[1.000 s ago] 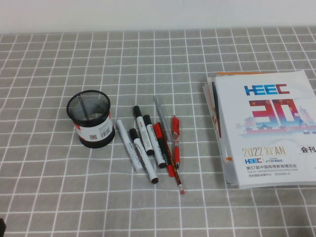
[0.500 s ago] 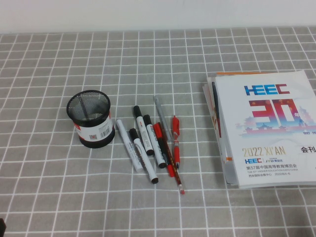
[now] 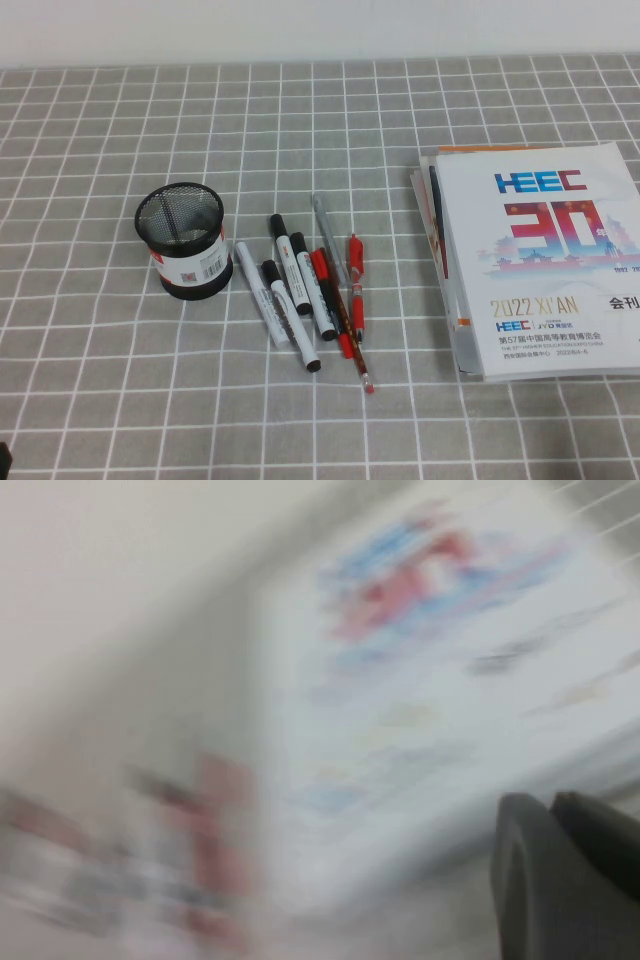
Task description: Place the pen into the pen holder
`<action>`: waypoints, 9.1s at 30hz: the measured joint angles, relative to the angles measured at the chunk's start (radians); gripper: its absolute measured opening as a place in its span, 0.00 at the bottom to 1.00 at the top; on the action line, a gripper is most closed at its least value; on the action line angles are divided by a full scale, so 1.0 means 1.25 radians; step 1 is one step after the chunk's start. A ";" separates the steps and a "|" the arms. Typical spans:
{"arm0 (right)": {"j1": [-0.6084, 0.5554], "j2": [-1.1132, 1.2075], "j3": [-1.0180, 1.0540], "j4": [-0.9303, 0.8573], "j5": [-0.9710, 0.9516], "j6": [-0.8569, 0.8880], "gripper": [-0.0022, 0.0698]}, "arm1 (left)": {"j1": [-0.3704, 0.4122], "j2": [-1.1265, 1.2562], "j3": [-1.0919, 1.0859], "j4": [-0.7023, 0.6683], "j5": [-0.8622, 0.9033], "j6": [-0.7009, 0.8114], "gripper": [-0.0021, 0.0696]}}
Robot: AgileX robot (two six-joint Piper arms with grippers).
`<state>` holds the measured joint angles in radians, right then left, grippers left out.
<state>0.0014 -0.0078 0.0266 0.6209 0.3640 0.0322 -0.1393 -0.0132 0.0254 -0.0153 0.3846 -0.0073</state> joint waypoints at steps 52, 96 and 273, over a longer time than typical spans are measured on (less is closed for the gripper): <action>0.405 1.138 -0.978 -0.408 0.693 0.152 0.01 | 0.000 0.000 0.000 0.000 0.000 0.000 0.02; 0.530 1.847 -1.642 -0.528 0.688 0.310 0.31 | 0.000 0.000 0.000 0.000 0.000 0.000 0.02; -0.119 0.000 0.001 -0.370 0.011 -0.065 0.01 | 0.000 0.000 0.000 0.000 0.000 0.000 0.02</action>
<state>-0.1471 -0.0079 0.0277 0.1589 0.3776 -0.0495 -0.1393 -0.0132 0.0254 -0.0153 0.3846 -0.0073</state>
